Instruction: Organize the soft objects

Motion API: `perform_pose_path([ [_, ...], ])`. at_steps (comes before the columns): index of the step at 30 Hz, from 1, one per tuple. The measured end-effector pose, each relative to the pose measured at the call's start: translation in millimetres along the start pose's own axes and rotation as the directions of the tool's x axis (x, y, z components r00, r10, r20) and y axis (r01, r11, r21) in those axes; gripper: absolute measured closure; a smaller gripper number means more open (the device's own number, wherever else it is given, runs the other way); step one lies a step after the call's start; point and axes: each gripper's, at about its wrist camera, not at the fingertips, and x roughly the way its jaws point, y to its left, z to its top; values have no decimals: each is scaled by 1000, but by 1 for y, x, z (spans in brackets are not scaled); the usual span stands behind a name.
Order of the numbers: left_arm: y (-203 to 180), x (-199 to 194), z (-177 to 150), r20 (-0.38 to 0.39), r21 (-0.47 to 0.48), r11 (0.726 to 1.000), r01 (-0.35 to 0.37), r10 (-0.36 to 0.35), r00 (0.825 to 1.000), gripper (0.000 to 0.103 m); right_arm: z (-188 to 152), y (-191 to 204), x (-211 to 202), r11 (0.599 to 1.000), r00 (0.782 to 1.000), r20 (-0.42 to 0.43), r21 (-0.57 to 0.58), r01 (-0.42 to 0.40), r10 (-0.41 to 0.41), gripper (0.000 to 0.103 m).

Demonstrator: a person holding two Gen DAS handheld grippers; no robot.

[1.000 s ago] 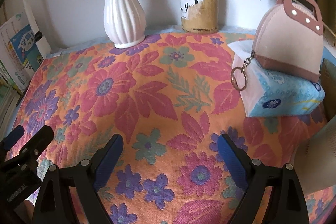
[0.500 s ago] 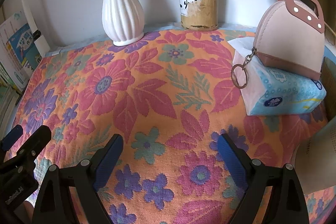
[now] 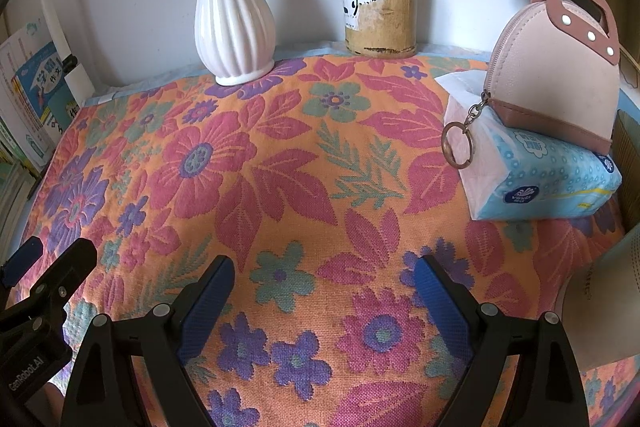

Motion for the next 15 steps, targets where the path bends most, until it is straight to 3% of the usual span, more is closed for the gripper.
perform_pose_path([
  [15,1,0,0,-1,-2,1000,2,-2,1000,1,0,-1,0,1000,1000,2,6,11,-11,12],
])
